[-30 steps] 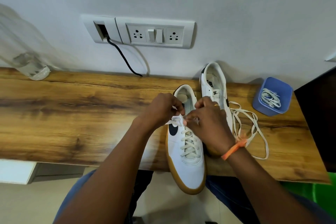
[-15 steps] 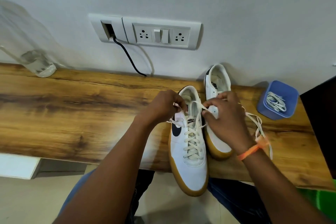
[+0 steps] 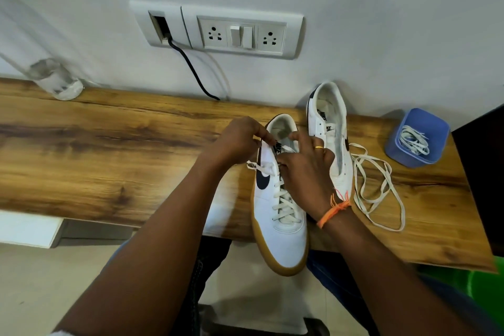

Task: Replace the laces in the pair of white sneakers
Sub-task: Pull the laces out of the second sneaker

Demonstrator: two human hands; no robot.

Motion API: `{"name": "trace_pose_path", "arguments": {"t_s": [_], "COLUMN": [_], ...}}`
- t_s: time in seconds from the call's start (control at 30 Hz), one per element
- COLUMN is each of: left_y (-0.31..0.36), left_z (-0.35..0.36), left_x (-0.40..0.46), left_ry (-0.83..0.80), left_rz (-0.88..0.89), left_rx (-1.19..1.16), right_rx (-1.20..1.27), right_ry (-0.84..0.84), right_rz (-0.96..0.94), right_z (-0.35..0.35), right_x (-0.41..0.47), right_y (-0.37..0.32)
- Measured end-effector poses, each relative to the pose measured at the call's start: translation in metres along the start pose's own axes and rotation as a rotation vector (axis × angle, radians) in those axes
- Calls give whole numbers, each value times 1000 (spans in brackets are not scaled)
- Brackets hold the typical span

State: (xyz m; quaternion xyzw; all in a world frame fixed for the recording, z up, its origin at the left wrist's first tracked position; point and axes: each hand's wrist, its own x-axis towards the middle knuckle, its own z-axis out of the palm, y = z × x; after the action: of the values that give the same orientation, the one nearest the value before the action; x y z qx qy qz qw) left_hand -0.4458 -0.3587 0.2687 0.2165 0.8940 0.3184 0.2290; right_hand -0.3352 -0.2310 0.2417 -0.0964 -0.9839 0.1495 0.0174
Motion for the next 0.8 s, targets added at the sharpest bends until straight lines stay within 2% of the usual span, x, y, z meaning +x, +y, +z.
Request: {"name": "trace_pose_path", "arguments": {"t_s": [0.17,0.27,0.43,0.47,0.53,0.6,0.8], "left_y": [1,2,1,1,1,0,1], "left_z": [-2,-4,-5,-5,-4,-2,3], "left_x": [-3,-4,-4,-3,-2,0,0], "left_ry": [-23,-35,-43,-45,-49,-52,-9], "left_rz": [41,75,80,74,55,27,28], "left_rx": [66,93,115,112,114,106,17], "right_rx": [50,216,612,622,440,258,56], "right_ry": [62,77,200,219,217,145,12], "right_rz": [-10,115,399,416,370,331,58], "right_z": [-19,-30,-53,-55,-51,-46,-22], "right_x": [8,16,23,22,19,17,4], "right_y": [18,40,61,62,64,57,12]}}
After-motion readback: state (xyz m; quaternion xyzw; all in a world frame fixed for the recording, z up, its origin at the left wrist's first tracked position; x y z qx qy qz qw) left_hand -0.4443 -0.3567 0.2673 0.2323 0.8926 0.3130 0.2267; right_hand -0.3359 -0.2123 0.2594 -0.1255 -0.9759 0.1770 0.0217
